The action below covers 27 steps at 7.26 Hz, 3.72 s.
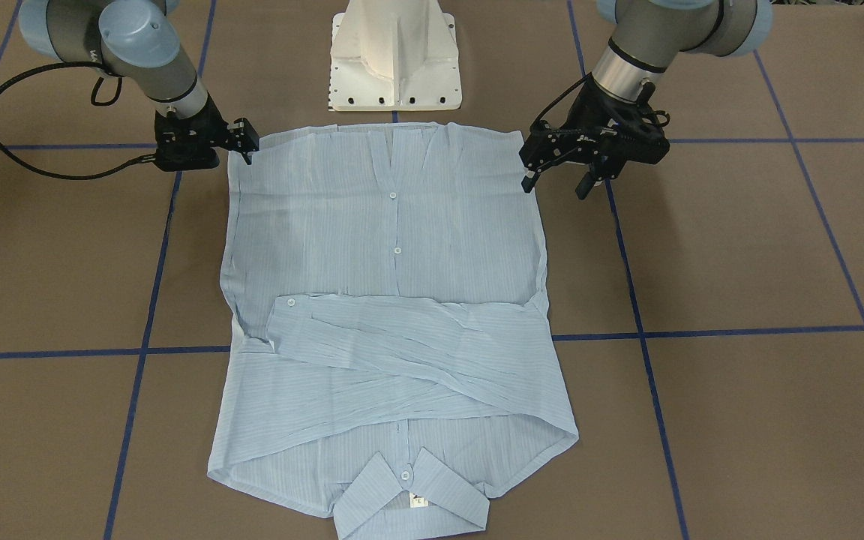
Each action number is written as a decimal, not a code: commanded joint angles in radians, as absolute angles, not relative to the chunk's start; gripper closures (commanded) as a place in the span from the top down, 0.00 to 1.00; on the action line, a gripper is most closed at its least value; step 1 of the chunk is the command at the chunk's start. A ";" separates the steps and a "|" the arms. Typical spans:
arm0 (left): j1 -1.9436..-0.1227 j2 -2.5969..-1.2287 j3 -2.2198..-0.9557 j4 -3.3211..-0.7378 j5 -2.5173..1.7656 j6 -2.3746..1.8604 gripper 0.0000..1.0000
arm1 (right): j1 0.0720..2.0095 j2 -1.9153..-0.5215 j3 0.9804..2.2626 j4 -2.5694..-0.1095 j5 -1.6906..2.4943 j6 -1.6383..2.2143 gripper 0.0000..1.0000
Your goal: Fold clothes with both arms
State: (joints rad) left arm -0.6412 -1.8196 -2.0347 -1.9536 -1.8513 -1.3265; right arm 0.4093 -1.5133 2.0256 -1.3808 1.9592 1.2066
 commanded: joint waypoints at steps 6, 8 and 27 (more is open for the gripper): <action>-0.640 -1.822 -2.036 -1.954 -1.850 -1.327 1.00 | 0.344 -1.509 1.987 -1.384 1.976 1.224 0.69; -0.640 -1.821 -2.036 -1.953 -1.848 -1.327 1.00 | 0.347 -1.508 1.988 -1.384 1.979 1.224 0.57; -0.641 -1.819 -2.031 -1.953 -1.850 -1.324 1.00 | 0.377 -1.503 1.985 -1.390 1.993 1.224 0.11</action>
State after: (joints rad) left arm -0.6407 -1.8193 -2.0312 -1.9528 -1.8488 -1.3238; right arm 0.3761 -1.5025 1.9832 -1.3898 1.9915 1.2241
